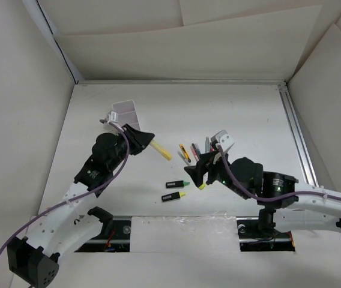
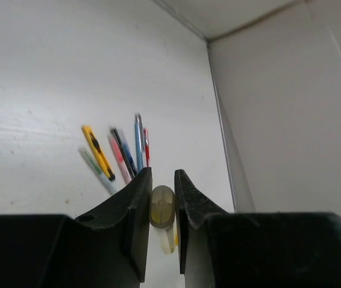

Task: Sort the stationery into containers
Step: Place the pen in the storage box.

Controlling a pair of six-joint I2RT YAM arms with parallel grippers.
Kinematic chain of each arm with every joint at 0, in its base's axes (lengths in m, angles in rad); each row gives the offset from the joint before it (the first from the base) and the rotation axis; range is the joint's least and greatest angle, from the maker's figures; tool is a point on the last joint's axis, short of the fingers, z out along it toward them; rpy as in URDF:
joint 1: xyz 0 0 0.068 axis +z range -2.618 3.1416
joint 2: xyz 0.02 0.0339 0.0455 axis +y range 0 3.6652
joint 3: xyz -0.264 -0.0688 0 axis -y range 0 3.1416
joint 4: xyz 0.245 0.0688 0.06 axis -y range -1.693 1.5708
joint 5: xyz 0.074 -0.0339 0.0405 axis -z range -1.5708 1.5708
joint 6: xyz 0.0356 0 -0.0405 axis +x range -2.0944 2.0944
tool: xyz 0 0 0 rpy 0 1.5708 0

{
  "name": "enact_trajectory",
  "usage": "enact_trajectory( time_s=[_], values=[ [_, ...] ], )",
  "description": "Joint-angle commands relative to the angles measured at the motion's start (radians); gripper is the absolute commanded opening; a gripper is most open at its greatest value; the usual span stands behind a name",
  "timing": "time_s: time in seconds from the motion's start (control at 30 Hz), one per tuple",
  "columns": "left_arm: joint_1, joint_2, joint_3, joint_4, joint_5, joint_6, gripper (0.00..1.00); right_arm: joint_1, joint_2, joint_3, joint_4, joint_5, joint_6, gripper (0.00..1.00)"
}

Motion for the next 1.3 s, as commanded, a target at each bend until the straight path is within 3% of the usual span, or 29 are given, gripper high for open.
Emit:
enact_trajectory(
  time_s=[0.0,0.1,0.33,0.47,0.9,1.27],
  values=[
    [0.001,0.023,0.096,-0.002,-0.301,0.062,0.0,-0.007,-0.031,-0.054,-0.077,0.058,0.042,0.75],
    [0.001,0.071,0.163,-0.023,-0.493,0.113,0.0,-0.007,-0.057,-0.092,-0.086,0.089,0.076,0.75],
    [0.01,0.2,0.234,-0.032,-0.792,0.153,0.0,-0.007,-0.09,-0.164,-0.031,0.068,0.076,0.76],
    [0.037,0.266,0.246,-0.002,-0.852,0.153,0.0,-0.007,-0.081,-0.187,0.002,0.059,0.076,0.76],
    [0.094,0.651,0.619,-0.064,-1.027,0.185,0.0,-0.007,-0.14,-0.266,0.039,0.025,0.085,0.76],
    [0.156,0.763,0.714,-0.051,-1.055,0.255,0.0,-0.007,-0.15,-0.284,0.07,-0.034,0.085,0.76]
  ],
)
